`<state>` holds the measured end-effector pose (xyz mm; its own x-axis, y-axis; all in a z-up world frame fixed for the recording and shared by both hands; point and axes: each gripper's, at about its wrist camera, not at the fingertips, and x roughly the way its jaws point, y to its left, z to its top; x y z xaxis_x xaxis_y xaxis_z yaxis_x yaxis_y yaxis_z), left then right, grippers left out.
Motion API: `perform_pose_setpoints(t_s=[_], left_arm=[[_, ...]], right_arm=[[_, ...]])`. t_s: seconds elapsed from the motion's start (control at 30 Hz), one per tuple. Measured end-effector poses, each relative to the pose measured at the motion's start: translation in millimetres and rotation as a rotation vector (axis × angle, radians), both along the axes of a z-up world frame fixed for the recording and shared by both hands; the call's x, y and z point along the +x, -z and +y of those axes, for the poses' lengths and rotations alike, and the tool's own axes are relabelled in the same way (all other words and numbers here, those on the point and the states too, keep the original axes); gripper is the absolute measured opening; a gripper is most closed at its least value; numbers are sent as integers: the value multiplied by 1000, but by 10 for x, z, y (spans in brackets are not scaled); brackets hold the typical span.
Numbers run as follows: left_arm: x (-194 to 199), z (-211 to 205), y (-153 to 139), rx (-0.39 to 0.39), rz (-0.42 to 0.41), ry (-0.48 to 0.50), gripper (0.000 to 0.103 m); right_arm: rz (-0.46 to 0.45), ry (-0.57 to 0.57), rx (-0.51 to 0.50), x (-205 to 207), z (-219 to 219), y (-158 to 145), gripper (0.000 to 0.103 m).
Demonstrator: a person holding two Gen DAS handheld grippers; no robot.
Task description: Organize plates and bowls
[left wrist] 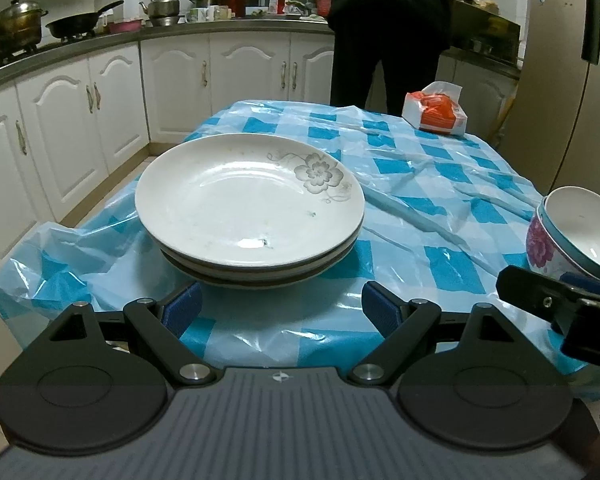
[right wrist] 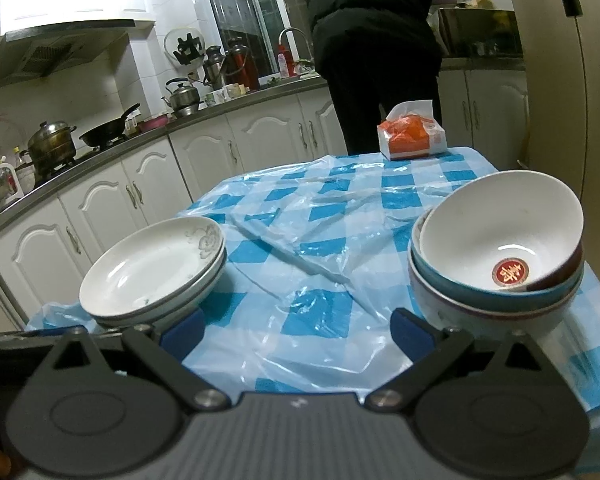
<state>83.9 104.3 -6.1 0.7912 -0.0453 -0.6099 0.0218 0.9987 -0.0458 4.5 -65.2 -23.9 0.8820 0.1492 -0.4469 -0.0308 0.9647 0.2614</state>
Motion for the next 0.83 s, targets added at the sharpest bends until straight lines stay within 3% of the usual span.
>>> perform_pose_setpoints(t_s=[0.47,0.7,0.83], left_arm=[[27,-26,20,3,2,16,103],[6,10,-63,-62,-37,59,103],[35,81,-209,-91,-84,37,103]], right_arm=[[6,-7,15,13,-31,35,99],[3,-7,16,18,-35,33,99],[-22,-6,12,74,-49,-48,99]])
